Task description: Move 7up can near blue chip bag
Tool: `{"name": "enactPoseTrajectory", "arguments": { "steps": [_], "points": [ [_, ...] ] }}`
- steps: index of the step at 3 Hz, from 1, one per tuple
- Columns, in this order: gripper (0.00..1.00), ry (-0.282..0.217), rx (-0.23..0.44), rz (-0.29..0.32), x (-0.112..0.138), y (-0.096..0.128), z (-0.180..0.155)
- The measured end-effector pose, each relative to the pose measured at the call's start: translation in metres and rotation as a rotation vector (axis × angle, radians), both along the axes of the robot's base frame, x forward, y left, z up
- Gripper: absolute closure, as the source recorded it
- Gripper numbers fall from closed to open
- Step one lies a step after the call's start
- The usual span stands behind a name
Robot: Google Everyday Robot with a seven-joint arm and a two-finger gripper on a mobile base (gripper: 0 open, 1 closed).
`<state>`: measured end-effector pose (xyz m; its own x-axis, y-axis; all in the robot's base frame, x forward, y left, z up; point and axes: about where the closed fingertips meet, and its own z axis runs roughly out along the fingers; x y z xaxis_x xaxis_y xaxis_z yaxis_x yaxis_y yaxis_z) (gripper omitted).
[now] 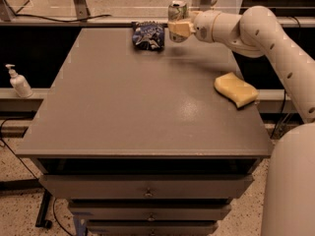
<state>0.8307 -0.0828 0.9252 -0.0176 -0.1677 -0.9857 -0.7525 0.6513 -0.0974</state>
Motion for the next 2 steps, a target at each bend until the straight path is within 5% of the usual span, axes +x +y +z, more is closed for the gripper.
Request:
{"name": "enactPoseTrajectory", "arguments": {
  "steps": [2],
  "points": [
    [1.0,0.065,0.041,-0.012,0.001,0.007,-0.058]
  ]
}}
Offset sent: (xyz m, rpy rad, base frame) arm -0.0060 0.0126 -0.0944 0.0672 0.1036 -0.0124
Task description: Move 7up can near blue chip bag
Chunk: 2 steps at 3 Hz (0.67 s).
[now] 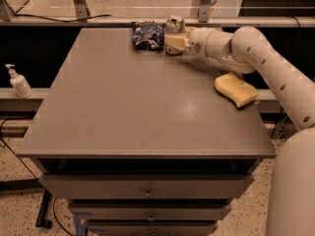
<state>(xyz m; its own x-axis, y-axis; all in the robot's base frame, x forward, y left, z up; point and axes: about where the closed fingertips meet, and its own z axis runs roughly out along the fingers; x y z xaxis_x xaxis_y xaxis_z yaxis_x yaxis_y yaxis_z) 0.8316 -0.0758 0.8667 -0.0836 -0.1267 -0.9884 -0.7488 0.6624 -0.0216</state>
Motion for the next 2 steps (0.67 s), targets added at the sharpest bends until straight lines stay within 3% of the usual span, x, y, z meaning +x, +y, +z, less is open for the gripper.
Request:
{"name": "enactPoseTrajectory", "arguments": {
  "steps": [2],
  "points": [
    [0.59,0.012,0.01,0.007,-0.0009,0.0056,0.0001]
  ]
}}
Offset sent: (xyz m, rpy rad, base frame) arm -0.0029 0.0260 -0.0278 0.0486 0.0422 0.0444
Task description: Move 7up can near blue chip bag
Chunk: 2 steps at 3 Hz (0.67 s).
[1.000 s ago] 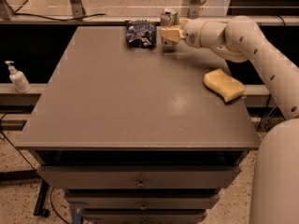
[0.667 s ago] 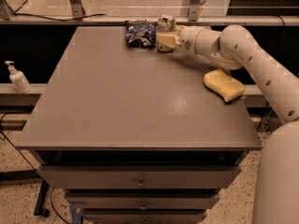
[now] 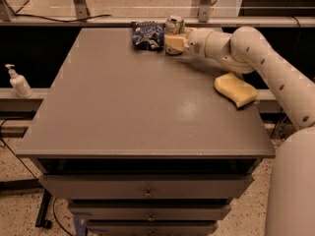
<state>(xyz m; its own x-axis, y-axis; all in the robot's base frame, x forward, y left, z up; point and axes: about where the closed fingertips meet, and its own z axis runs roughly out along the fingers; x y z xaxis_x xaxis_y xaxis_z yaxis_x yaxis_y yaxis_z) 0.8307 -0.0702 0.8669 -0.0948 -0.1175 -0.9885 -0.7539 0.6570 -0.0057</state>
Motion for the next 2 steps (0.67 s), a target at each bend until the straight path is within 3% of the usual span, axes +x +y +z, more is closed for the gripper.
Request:
{"name": "enactPoseTrajectory", "arguments": {
  "steps": [2],
  "points": [
    [0.13,0.0,0.0,0.001,-0.0001,0.0002,0.0015]
  ]
}}
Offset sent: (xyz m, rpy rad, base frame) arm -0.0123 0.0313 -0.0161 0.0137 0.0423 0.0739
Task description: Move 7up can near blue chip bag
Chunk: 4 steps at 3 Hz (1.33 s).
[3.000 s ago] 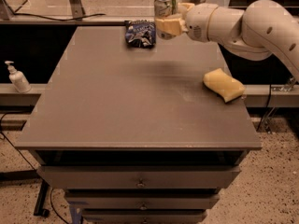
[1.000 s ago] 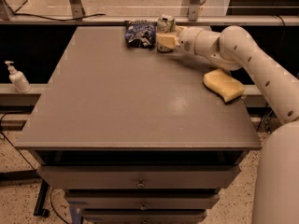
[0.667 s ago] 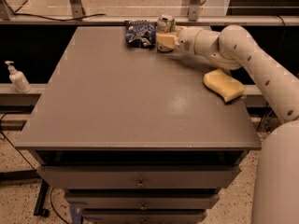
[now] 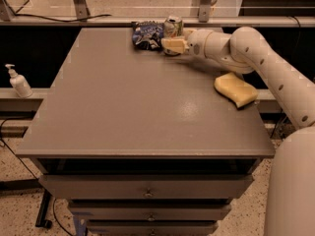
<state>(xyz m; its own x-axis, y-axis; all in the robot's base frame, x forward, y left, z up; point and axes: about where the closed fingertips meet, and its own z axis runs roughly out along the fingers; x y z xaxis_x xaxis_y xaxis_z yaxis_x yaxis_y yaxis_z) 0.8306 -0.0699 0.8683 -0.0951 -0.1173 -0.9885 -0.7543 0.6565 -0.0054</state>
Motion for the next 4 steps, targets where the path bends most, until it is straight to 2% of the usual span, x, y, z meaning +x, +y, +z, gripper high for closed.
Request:
{"name": "enactPoseTrajectory", "arguments": {
  "steps": [1,2,3,4],
  "points": [
    [0.0,0.03,-0.001,0.051,-0.008,0.022,-0.012],
    [0.0,0.022,-0.018,0.084,-0.019,0.027,-0.005],
    [0.0,-0.009,-0.05,0.087,-0.046,0.009,0.016],
    [0.0,-0.053,-0.083,0.039,-0.086,-0.032,0.045]
  ]
}}
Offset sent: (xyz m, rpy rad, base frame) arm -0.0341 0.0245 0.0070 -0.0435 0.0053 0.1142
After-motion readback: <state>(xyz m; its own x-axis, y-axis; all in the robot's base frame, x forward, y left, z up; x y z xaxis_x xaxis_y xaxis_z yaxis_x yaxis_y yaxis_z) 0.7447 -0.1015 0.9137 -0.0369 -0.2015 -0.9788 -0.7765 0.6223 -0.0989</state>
